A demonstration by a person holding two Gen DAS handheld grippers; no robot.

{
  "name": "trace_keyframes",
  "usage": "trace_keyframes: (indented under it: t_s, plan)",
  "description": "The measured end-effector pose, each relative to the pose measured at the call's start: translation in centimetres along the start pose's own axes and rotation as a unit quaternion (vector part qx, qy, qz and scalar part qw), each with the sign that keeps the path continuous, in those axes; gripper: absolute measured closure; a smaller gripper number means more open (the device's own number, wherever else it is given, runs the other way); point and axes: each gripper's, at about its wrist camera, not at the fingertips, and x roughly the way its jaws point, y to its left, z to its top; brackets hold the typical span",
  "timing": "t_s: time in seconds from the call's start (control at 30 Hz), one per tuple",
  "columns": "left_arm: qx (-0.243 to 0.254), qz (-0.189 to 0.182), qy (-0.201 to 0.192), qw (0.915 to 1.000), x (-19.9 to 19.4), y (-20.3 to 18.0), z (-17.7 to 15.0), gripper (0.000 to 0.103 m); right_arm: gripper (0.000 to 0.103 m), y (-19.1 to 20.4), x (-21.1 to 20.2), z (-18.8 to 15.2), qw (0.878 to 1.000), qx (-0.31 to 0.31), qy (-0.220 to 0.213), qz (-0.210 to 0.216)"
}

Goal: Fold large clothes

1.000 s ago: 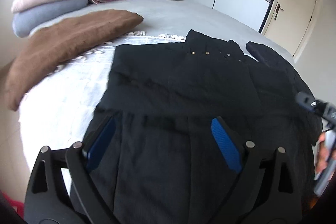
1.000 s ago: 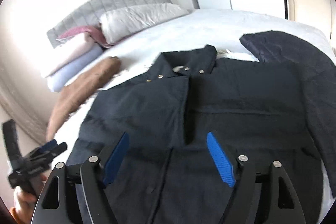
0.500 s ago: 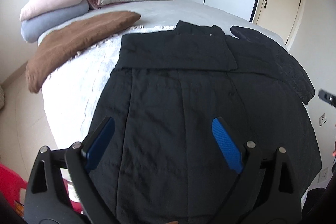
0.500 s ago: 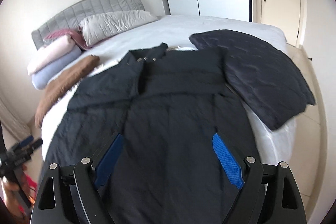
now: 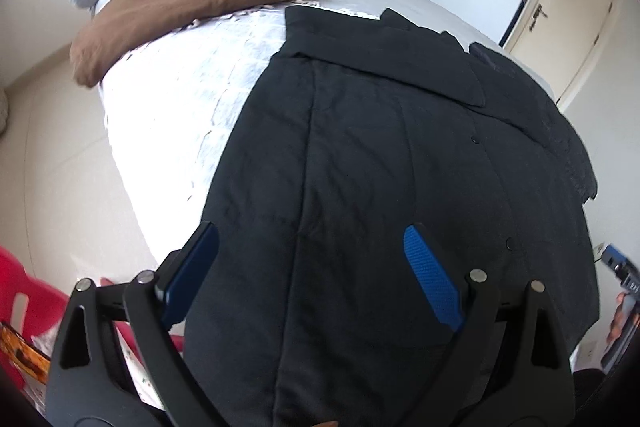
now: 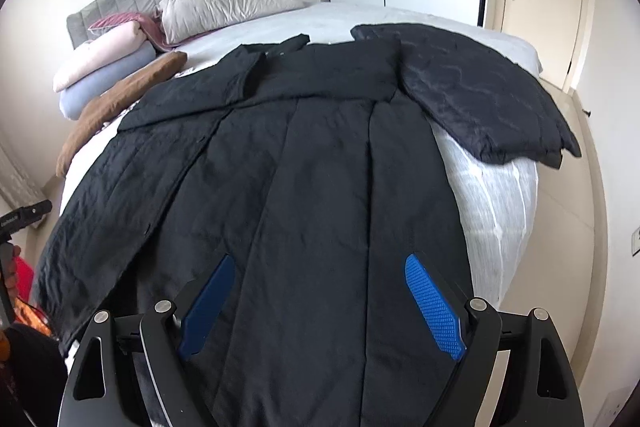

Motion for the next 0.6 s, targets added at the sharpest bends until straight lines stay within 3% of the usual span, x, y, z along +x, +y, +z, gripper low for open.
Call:
trace_keyframes:
  t_s: [0.33, 0.47, 0.6]
  plan:
    - [-0.021, -0.042, 0.064, 0.9968, 1.3, 2.3, -1.4, 0.009, 0.014, -1.7, -1.0, -1.3, 0.999, 0.03, 0.017, 0.029]
    - [-0.049, -0.081, 0.108, 0.9897, 2.5, 3.9, -1.8, 0.009, 0.014, -3.5, -0.9, -1.8, 0.995, 0.069, 0.032, 0.065]
    - [-0.066, -0.099, 0.121, 0.9854, 3.1, 5.3, -2.1, 0.009, 0.014, -5.9, -0.7, -2.4, 0.986, 0.119, 0.048, 0.103]
